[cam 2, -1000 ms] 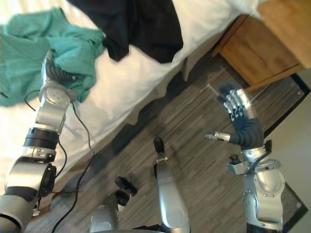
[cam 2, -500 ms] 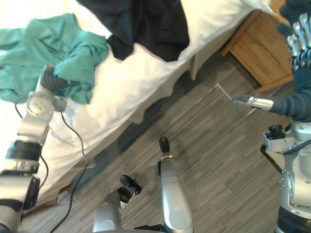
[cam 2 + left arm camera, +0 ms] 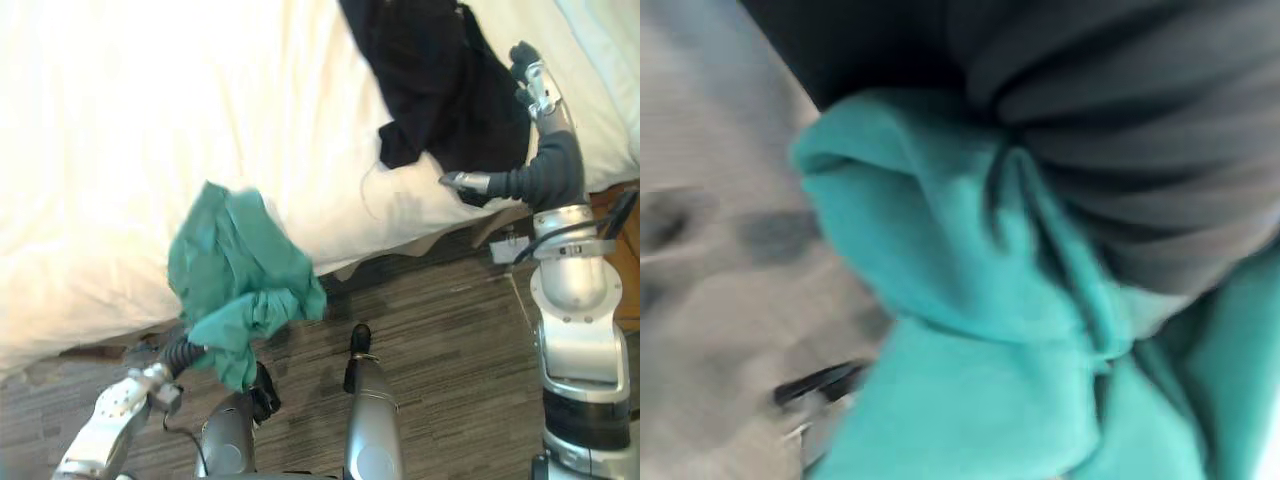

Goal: Tidy the bed and pick cloth on bed and put in laundry

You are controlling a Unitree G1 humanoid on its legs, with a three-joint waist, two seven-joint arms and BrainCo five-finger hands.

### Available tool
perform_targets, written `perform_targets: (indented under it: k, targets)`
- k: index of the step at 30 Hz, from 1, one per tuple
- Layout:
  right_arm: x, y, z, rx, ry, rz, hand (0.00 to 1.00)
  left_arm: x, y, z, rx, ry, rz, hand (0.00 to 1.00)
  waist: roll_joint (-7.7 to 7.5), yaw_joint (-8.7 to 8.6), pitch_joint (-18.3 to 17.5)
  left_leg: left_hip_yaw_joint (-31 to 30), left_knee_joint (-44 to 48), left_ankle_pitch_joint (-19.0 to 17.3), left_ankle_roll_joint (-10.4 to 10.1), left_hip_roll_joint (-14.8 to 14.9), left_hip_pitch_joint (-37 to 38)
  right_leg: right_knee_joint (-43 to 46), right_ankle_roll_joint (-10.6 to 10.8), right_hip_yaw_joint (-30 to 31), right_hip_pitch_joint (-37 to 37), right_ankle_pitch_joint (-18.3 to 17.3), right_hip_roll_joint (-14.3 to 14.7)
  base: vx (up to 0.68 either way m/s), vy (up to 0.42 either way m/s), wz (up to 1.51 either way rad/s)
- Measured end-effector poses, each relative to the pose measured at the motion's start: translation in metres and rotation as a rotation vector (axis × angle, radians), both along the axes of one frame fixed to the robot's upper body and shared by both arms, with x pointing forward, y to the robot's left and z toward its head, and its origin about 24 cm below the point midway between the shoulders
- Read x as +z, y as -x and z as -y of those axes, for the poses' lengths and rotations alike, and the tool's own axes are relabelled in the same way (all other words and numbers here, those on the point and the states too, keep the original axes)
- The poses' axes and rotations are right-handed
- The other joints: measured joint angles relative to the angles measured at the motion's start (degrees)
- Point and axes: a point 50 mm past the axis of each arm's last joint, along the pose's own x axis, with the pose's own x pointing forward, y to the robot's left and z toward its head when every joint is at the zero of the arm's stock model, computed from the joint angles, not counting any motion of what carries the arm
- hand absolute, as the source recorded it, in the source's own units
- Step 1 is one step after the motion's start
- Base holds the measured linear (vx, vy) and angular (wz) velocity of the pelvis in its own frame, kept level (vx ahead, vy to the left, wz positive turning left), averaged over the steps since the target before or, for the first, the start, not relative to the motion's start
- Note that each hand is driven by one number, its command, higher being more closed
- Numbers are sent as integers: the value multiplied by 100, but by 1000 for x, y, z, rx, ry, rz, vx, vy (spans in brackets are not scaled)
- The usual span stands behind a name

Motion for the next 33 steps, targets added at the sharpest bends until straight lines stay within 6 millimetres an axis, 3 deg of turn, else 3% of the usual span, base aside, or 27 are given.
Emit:
perform_targets:
  k: [5, 7, 13, 22, 27, 28, 33]
  targets:
    - [16, -20, 23, -129, -32, -23, 0, -4, 9, -9, 32, -19, -22, 100, -63, 159, 33, -352, 93, 40, -2, 1, -317, -59, -21, -351, 4, 29, -74, 16, -12, 30]
    - [21, -29, 42, -212, -39, -57, 0, -1, 9, -21, 78, -32, -10, 100, -77, 252, 41, -489, 91, 62, -5, 4, -410, -111, -37, -470, 12, 39, -77, 41, -18, 17]
    - [33, -40, 73, -369, -73, -79, 0, -6, 16, -50, 189, -72, -14, 100, -86, 359, 76, -683, 137, 81, -7, 9, -767, -176, -61, -663, -163, 59, -92, 42, 0, 14]
    - [68, -51, 83, -492, -160, -26, 0, 16, -16, -66, 280, -66, 142, 100, -26, 559, 769, -819, 490, 202, 60, -73, -1896, 391, -80, -750, -1308, 52, -398, -27, 5, 11]
    - [108, -35, 83, -512, -176, 116, 0, 33, -33, -70, 315, -44, 249, 100, 23, 555, 964, -825, 626, 300, 98, -124, -2541, 700, -114, -738, -2032, 29, -573, -48, 4, 10]
    - [111, -33, 84, -513, -178, 119, 100, 37, -38, -69, 316, -40, 276, 100, 21, 556, 971, -831, 657, 309, 98, -121, -2629, 765, -116, -738, -2131, 24, -591, -35, -4, 6]
    - [132, -20, 87, -512, -208, 187, 100, 53, -54, -72, 342, 17, 359, 100, 17, 554, 974, -885, 913, 309, 98, -109, -3151, 1040, -213, -715, -2662, -45, -679, -38, -21, 7]
